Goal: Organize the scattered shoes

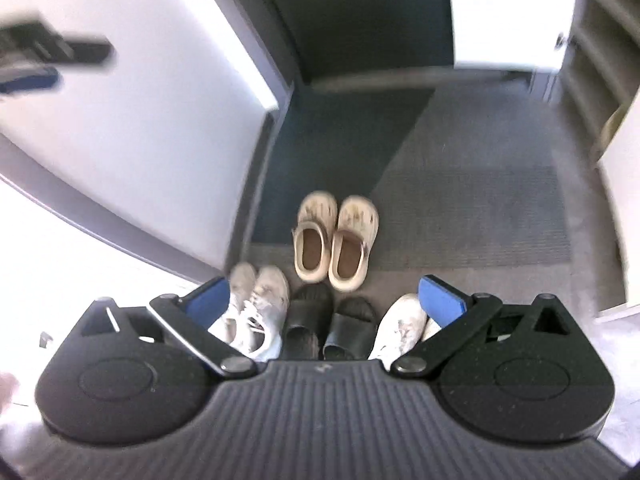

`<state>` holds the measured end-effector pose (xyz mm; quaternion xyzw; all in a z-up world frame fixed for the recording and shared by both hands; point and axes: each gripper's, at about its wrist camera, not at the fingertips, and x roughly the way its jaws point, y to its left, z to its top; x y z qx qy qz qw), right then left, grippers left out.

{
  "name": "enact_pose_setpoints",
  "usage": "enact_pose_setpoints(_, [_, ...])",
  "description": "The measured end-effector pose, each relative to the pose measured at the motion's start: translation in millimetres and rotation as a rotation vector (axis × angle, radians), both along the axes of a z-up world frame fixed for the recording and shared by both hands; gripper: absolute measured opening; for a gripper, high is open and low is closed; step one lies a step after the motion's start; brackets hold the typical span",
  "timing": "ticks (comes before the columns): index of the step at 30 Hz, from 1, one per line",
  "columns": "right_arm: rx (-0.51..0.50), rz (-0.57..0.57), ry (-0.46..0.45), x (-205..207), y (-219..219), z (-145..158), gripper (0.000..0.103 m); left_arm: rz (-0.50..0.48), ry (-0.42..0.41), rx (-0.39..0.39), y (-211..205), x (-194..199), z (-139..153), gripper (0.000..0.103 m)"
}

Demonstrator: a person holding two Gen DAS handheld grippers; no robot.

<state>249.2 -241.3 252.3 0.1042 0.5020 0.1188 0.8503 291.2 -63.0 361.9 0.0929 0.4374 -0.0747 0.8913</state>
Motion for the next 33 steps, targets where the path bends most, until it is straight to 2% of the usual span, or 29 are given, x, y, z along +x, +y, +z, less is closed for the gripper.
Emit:
enact_pose_setpoints(3, [-0.024, -0.048, -0.088, -10.4, -44.0, 74.7, 0.103, 0.071, -0.038, 0.004, -25.2, -5.8, 39.8, 0.103])
enact_pose_setpoints(4, [-0.018, -0.073, -0.127, -14.6, -66.3, 103.8, 0.103, 0.099, -0.04, -0.02, -38.8, -4.0, 56.4, 0.103])
enact_pose_setpoints(6, [-0.003, -0.093, -0.176, -18.0, -104.7, 140.0, 0.103, 0.124, -0.041, -0.042, -54.2, -2.4, 70.4, 0.103])
enact_pose_setpoints(9, [-0.026, -0.077, -0.221, -19.9, -153.4, 165.7, 0.103, 0.19, -0.061, -0.068, -84.7, 3.0, 86.5, 0.103])
enact_pose_setpoints(11, [-0.054, -0.091, -0.228, -21.0, -181.1, 175.1, 0.103, 0.188, -0.069, -0.095, -103.6, 8.6, 99.4, 0.103])
enact_pose_setpoints(15, [-0.046, -0.178, -0.249, -26.8, -226.2, 196.0, 0.103, 0.141, -0.115, -0.088, -127.0, 25.9, 116.8, 0.103])
enact_pose_setpoints(19, [0.002, -0.28, -0.263, -23.2, -253.2, 200.5, 0.103, 0.152, -0.139, -0.164, -146.0, 55.0, 128.4, 0.103])
enact_pose_setpoints(25, [0.039, -0.354, -0.25, 2.9, -266.1, 183.9, 0.103, 0.106, -0.155, -0.185, -171.0, 109.4, 128.7, 0.103])
enact_pose_setpoints(31, [0.041, -0.436, -0.252, 49.9, -285.5, 169.2, 0.103, -0.114, -0.14, -0.161, -221.0, 209.2, 96.7, 0.103])
enact_pose_setpoints(33, [0.021, -0.477, -0.259, 74.2, -293.8, 166.0, 0.103, -0.274, -0.141, -0.188, -247.2, 263.5, 80.5, 0.103])
